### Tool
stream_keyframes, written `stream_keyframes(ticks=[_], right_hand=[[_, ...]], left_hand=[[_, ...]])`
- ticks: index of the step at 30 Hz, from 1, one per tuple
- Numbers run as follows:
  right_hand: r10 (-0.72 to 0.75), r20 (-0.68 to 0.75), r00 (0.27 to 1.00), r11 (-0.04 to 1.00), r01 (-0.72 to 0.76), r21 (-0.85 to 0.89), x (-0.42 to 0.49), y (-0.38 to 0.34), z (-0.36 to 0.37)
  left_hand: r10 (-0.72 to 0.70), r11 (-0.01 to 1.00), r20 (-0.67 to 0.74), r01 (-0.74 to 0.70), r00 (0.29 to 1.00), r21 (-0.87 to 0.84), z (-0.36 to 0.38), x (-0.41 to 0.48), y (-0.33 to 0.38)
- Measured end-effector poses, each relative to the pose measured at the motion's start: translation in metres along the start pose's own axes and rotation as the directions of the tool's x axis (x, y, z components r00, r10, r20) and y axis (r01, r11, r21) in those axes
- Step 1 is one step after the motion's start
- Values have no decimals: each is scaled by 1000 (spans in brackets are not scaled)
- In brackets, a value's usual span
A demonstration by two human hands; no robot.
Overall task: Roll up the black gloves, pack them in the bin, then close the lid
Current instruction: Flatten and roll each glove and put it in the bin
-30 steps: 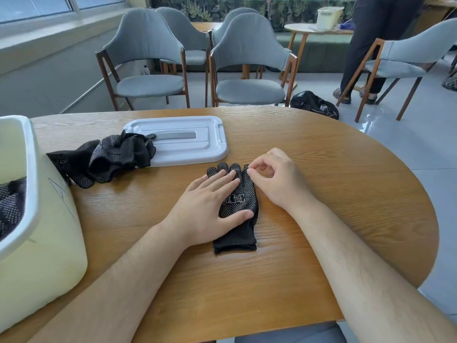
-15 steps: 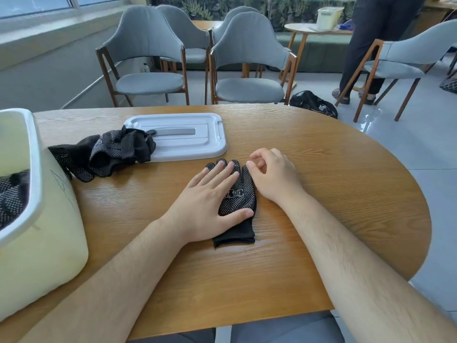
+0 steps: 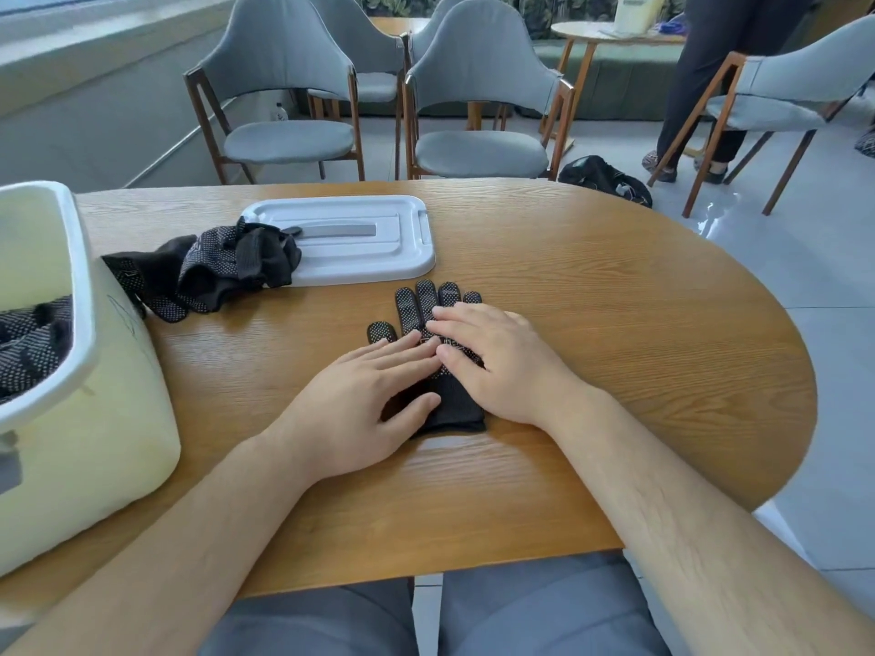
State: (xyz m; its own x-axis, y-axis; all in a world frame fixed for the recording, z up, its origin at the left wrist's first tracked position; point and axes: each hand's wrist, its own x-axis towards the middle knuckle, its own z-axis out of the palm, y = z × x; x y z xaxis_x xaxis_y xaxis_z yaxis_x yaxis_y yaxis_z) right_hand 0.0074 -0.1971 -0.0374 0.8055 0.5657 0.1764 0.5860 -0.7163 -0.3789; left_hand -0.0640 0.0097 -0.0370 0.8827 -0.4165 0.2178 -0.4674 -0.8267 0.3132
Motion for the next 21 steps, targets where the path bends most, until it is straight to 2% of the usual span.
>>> stream_keyframes(ticks=[4,6,8,11,15,19,21], right_hand=[[65,164,984,988,-41,-147,-6,-4,0],[82,202,976,981,-44,-187,-8,-7,-1],[96,210,973,980,-55,-191,-8,-8,-2],[116,202,973,979,-77,-189,-10,-11,-3],[77,207,975,977,-32,-210,-22,-10,-4],[81,227,970,974,-28,-227,-24,-10,-5],[57,219,974,979,-11,-204,-25,-10,-6]], left_hand=[[6,1000,-16,-6,1000,18,2,1,-3],[1,1000,-58,1,998,25,1,-1,-4],[-4,1000,-66,4,998,3,-1,-2,-3],[-31,999,83,28,996,33,-2,-4,0],[-28,997,160,16,987,72,-5,-1,-3],[-33,999,51,30,998,41,-5,-2,-4],[-47,998,56,44,997,55,-5,-1,-4]])
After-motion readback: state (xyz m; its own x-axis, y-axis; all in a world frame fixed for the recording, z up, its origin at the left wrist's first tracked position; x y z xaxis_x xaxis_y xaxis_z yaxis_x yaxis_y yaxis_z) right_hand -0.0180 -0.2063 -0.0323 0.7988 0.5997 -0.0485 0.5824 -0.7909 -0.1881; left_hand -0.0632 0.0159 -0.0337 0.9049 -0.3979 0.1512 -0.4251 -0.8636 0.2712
